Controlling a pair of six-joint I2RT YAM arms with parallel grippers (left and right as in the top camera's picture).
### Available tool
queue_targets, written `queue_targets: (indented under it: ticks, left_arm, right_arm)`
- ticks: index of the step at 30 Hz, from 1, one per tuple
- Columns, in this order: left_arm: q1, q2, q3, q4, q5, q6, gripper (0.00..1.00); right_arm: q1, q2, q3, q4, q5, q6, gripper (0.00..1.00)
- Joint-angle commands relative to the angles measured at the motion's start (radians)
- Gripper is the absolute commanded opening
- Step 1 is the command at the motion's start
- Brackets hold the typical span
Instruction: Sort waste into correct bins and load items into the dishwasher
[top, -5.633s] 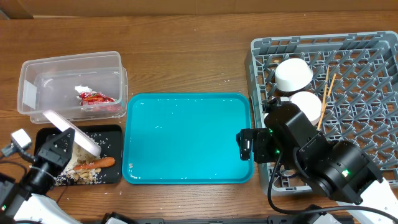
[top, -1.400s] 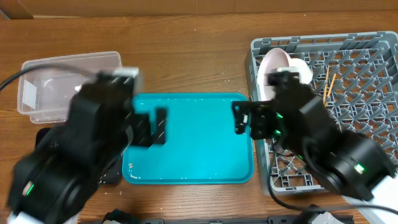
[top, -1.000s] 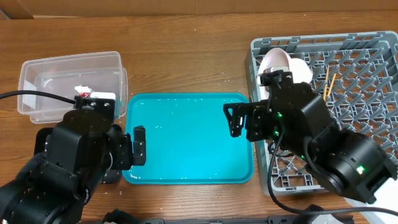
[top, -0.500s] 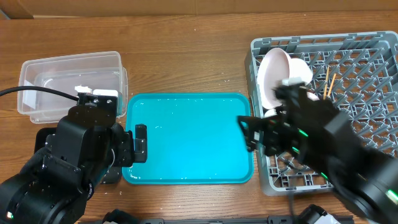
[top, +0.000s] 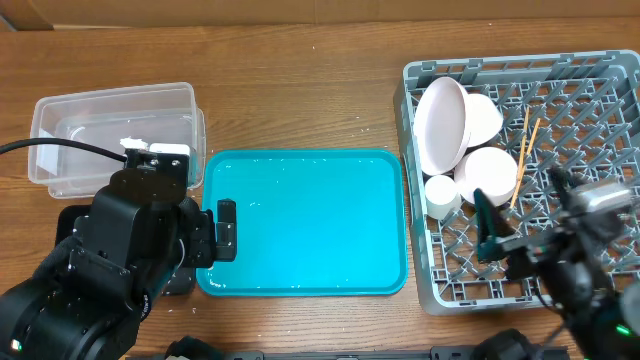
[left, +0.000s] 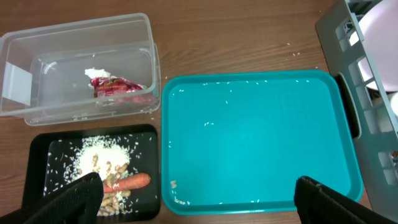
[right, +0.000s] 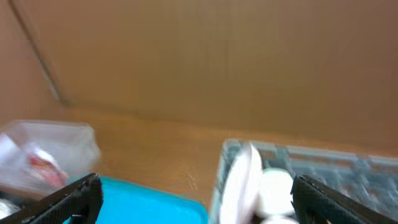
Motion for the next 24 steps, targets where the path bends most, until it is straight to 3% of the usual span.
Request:
queue_targets:
  ticks: [1,6,13,24]
  left_arm:
    - [0.002,0.002,0.005,0.000,-0.016,0.016,1.00]
    - [0.002,0.002,0.005,0.000,-0.016,0.016,1.00]
    - [0.002,0.002,0.005,0.000,-0.016,0.016,1.00]
    - [0.002,0.002,0.005,0.000,-0.016,0.016,1.00]
  right_arm:
    - [-0.071,-0.097,-0.174,0.023,-0.084,-0.056,1.00]
    - [-0.136,-0.280,-0.476,0.105,-0.187,-0.053,1.00]
    - [-0.139,-0.506,-0.784,0.294,-0.198,0.084,1.00]
    - [-0.139,-0.507,-1.015,0.650,-0.198,0.106,1.00]
